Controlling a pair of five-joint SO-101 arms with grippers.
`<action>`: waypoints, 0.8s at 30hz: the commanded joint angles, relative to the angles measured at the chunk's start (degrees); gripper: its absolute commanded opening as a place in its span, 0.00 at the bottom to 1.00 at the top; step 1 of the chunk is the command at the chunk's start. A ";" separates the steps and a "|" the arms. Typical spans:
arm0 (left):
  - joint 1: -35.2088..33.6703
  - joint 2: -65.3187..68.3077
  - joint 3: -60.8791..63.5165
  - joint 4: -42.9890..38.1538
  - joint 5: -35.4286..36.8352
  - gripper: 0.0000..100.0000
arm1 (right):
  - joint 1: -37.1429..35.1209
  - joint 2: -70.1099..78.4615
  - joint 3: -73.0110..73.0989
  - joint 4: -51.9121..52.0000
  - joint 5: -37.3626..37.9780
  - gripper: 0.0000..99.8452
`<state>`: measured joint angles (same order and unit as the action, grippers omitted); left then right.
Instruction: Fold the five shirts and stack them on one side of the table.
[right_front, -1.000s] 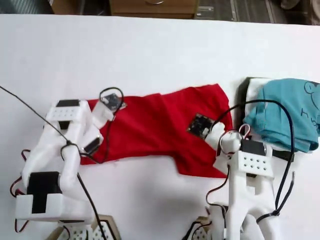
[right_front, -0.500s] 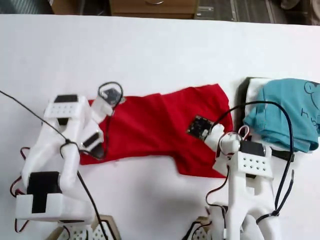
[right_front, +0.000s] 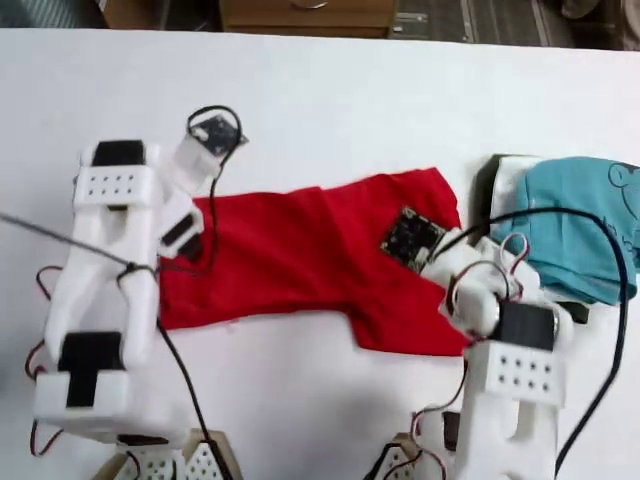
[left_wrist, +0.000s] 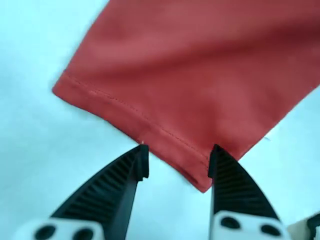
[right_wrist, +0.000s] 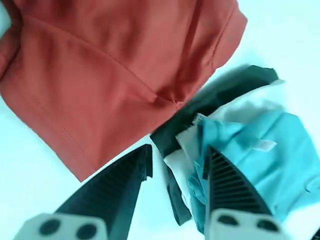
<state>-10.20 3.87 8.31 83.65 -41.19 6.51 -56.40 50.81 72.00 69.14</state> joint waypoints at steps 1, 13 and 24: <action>0.44 6.59 -4.44 -2.64 2.81 0.22 | 0.04 -5.32 -2.81 0.84 -0.26 0.18; 1.76 32.18 -31.52 3.60 12.57 0.22 | -2.77 20.79 -3.78 -41.10 -21.36 0.02; 3.16 38.68 -53.49 16.88 12.75 0.22 | -10.15 68.97 -42.90 -20.79 -21.71 0.02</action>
<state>-7.82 42.37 -40.57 97.80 -28.62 -1.67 4.70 19.16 43.08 47.78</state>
